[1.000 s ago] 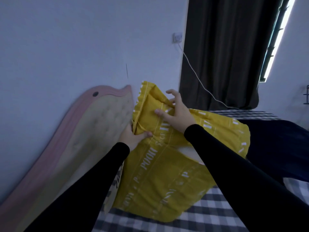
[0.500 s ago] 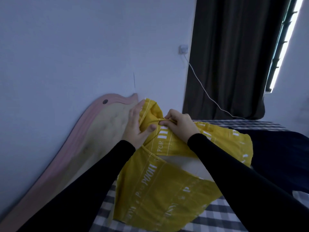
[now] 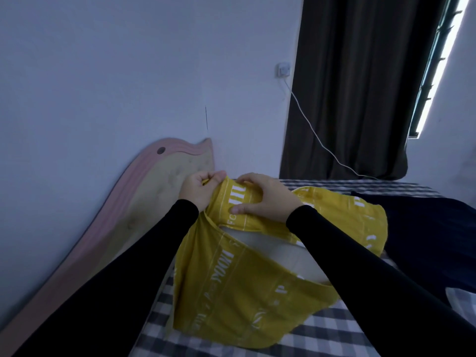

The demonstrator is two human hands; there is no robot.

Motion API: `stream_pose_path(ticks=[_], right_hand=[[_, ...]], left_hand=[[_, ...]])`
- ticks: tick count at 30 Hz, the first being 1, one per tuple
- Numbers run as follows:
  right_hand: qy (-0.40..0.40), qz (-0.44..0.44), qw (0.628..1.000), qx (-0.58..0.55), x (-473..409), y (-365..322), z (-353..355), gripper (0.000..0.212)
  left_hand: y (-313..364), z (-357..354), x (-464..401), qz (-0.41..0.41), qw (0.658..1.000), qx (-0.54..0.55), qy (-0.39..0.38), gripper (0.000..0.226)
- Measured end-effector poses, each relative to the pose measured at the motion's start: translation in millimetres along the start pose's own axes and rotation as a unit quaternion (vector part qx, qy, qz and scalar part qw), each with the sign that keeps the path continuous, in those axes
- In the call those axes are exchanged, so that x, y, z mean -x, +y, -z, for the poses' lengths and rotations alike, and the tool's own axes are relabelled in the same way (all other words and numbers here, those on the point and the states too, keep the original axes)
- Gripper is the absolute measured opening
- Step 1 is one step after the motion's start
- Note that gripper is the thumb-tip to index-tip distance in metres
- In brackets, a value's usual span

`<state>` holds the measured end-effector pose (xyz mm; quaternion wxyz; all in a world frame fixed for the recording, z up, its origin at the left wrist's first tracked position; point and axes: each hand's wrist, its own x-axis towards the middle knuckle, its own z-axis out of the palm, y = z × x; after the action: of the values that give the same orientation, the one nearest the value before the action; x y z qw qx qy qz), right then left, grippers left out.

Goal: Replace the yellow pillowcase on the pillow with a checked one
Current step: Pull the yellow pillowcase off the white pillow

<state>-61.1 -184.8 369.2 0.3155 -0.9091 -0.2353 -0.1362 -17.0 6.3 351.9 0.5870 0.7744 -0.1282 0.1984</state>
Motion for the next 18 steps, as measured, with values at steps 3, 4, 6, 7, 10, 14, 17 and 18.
stream_pose_path(ticks=[3, 4, 6, 7, 10, 14, 17, 18], right_hand=[[0.032, -0.015, 0.998, -0.059, -2.4, 3.1, 0.8, 0.033], [0.033, -0.013, 0.997, -0.064, -3.7, 3.8, 0.3, 0.028], [0.034, -0.013, 0.997, -0.065, -7.0, 4.1, -1.7, 0.034], [0.036, -0.018, 0.997, -0.068, -9.0, 4.1, -3.0, 0.038], [0.047, -0.047, 0.994, -0.083, -15.3, 5.3, -4.1, 0.041], [0.045, -0.081, 0.992, -0.084, -25.3, 7.3, -2.9, 0.038], [-0.021, -0.103, 0.994, -0.035, -32.1, 4.5, -4.2, 0.028], [-0.043, -0.100, 0.993, -0.044, -32.9, 2.5, -4.7, 0.026]], left_hand=[[-5.3, -2.9, -6.7, 0.020, 1.000, -0.011, -0.009, 0.026], [-7.2, -3.1, -7.9, 0.033, 0.999, -0.015, -0.022, 0.030], [-7.9, -1.7, -8.4, 0.045, 0.998, -0.027, -0.045, 0.034], [-6.7, -0.4, -7.4, 0.041, 0.998, -0.029, -0.044, 0.032], [-1.7, 8.3, 1.2, 0.003, 0.998, 0.025, -0.049, 0.018], [-12.4, 18.8, 15.6, 0.006, 0.988, -0.008, -0.155, 0.041], [-19.9, 19.9, 17.1, 0.038, 0.994, 0.000, -0.105, 0.019], [-19.5, 20.9, 16.8, 0.048, 0.995, 0.024, -0.083, 0.012]])
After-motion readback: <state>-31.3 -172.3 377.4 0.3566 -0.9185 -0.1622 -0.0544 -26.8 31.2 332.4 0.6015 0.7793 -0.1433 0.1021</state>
